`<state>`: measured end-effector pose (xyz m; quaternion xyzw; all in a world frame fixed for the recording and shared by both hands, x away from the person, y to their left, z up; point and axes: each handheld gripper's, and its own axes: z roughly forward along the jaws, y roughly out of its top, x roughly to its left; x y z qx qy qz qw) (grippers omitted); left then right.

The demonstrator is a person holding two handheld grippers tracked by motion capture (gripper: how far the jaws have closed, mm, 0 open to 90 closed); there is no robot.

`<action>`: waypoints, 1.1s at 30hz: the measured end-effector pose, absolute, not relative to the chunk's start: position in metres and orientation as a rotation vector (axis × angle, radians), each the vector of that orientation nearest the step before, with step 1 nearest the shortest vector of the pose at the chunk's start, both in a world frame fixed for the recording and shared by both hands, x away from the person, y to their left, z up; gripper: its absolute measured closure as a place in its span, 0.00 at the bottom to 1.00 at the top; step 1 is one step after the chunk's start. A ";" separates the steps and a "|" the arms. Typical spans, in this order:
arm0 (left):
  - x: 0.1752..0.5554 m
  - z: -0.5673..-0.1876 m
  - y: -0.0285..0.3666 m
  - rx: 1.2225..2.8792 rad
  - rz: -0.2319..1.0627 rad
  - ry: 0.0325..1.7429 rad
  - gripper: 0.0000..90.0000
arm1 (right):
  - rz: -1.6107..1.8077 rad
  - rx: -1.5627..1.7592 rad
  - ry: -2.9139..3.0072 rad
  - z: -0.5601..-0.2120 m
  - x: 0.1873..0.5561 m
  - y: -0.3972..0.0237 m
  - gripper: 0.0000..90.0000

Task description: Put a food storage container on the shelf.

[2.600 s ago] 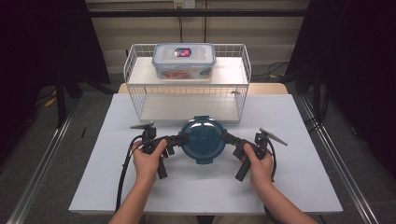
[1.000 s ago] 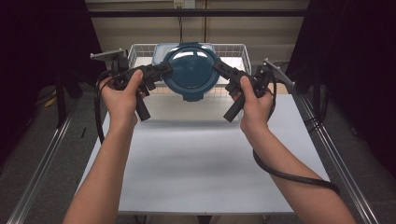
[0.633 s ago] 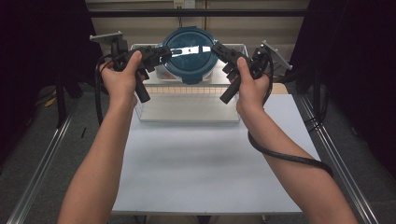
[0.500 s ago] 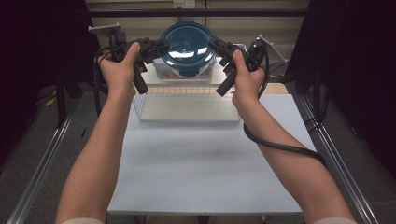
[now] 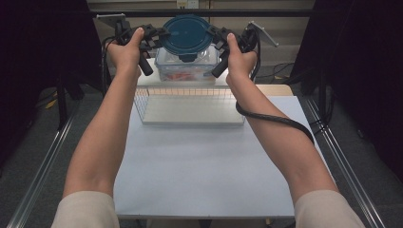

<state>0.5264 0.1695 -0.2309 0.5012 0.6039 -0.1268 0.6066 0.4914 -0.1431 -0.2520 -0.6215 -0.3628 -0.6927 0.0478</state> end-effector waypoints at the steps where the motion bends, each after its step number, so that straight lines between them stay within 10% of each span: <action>1: 0.533 -0.234 0.169 1.144 -0.308 1.403 0.55 | -2.097 -1.910 -1.094 -0.255 0.497 -0.143 0.64; 11: 0.539 -0.239 0.166 1.174 -0.285 1.384 0.49 | -2.006 -1.922 -1.058 -0.262 0.512 -0.149 0.57; 14: 0.529 -0.236 0.168 1.213 -0.211 1.351 0.33 | -2.116 -1.920 -1.090 -0.259 0.503 -0.155 0.47; 33: 0.433 -0.285 0.157 1.231 -0.141 1.226 0.15 | -2.160 -1.712 -1.254 -0.303 0.403 -0.166 0.32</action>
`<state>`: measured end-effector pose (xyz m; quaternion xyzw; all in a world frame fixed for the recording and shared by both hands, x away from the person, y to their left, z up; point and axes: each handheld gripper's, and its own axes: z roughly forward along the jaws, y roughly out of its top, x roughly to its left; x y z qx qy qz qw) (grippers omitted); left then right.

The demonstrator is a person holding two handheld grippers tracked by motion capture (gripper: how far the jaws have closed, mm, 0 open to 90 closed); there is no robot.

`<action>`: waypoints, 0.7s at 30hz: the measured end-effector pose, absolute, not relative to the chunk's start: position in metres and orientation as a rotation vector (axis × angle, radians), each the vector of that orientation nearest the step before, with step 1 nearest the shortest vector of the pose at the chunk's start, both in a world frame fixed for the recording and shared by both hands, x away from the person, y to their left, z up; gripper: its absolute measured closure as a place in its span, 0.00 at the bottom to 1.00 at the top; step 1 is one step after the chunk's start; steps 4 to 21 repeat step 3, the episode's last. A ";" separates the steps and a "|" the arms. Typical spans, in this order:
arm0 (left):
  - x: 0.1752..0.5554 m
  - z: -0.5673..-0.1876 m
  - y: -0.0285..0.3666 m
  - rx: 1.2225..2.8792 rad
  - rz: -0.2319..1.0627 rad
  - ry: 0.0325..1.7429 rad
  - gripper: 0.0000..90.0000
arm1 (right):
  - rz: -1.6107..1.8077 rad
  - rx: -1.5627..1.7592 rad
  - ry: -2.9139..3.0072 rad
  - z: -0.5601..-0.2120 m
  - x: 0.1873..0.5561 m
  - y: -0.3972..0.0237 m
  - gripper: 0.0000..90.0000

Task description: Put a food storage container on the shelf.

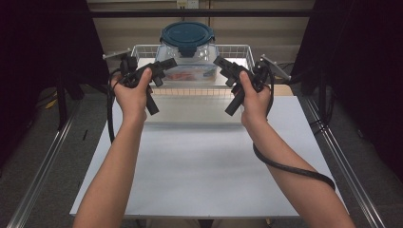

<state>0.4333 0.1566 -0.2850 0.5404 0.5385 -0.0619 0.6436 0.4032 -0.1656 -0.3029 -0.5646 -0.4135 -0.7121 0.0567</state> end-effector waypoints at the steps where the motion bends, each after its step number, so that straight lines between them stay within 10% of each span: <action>1: 0.432 -0.287 0.156 1.233 -0.137 1.233 0.15 | -2.160 -1.712 -1.254 -0.303 0.403 -0.166 0.32; 21: 0.429 -0.292 0.158 1.231 -0.134 1.234 0.15 | -2.163 -1.708 -1.258 -0.308 0.397 -0.167 0.32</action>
